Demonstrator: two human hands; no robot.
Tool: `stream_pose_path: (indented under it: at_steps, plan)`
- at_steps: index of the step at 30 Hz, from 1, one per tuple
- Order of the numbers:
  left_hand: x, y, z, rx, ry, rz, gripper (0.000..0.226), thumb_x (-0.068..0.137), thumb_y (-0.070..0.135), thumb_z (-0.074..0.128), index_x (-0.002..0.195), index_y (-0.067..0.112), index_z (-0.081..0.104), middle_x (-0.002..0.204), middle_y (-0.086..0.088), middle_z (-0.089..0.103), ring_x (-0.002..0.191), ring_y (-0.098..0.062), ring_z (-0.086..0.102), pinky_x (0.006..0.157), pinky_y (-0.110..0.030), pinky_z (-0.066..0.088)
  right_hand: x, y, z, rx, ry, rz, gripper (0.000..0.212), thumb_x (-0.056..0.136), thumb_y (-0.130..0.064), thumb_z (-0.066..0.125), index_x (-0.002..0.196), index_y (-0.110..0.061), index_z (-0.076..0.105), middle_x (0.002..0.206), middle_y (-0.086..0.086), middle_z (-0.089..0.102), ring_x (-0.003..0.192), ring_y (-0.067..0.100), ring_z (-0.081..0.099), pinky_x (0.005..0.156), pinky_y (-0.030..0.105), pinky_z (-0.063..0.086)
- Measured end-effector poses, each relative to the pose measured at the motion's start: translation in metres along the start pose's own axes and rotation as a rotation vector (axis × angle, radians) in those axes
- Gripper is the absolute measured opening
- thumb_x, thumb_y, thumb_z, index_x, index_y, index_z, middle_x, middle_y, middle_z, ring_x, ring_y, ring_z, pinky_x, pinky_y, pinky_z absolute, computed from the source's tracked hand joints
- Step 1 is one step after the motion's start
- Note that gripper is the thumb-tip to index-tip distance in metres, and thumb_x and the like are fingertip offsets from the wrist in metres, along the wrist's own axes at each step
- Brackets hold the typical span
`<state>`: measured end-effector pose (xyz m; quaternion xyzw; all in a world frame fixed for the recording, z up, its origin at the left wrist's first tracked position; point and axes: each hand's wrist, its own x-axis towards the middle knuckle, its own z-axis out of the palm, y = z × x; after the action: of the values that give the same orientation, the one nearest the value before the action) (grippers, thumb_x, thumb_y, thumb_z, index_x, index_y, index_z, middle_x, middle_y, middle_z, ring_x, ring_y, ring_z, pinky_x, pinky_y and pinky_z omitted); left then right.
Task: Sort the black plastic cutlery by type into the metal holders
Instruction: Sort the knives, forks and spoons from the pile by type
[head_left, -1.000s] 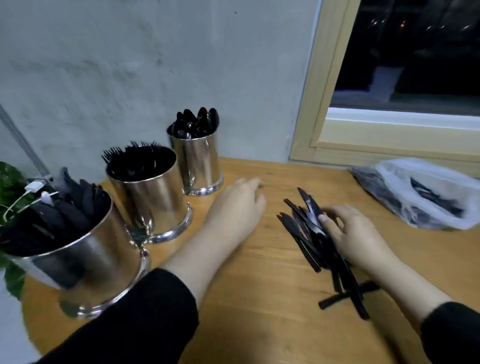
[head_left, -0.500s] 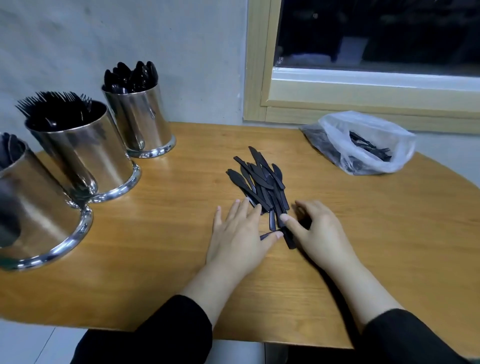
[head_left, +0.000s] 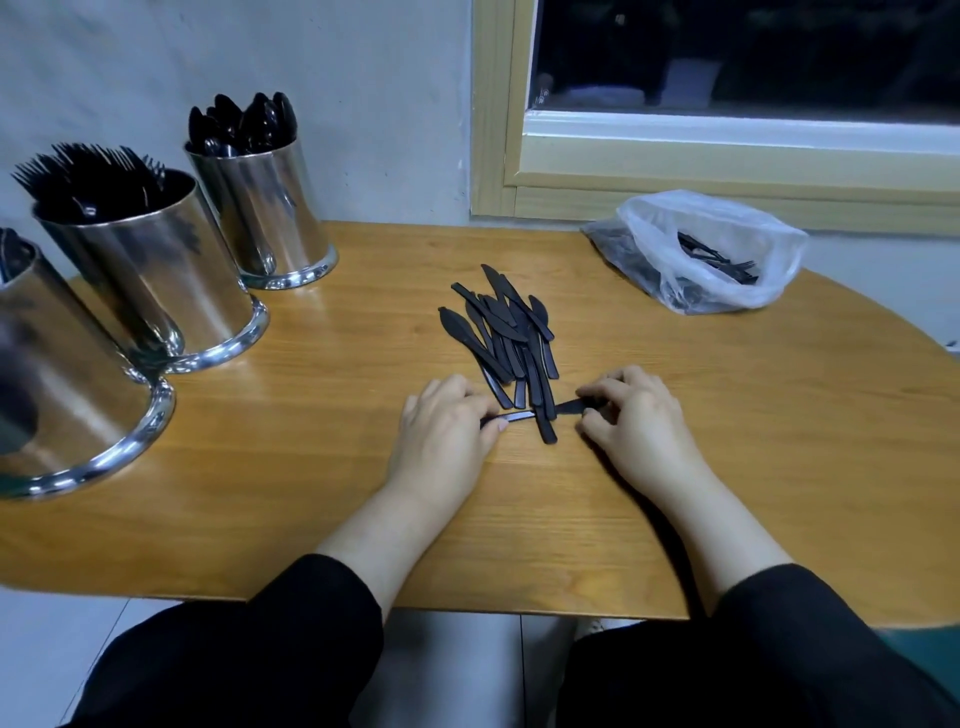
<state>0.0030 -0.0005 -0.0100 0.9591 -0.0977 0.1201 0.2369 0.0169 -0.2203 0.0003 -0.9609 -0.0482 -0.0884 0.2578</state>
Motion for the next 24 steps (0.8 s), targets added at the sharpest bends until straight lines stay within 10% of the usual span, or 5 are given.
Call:
stream_pose_path:
  at_steps: [24]
  plan:
    - [-0.023, 0.033, -0.022, 0.136, -0.266, 0.146, 0.019, 0.104, 0.036, 0.05, 0.115, 0.021, 0.057, 0.118, 0.001, 0.054, 0.116, -0.021, 0.046, 0.101, -0.042, 0.034, -0.03, 0.001, -0.06, -0.179, -0.468, -0.129, 0.014, 0.095, -0.037, 0.065, 0.088, -0.032, 0.054, 0.099, -0.016, 0.054, 0.094, 0.004, 0.049, 0.087, 0.029, 0.041]
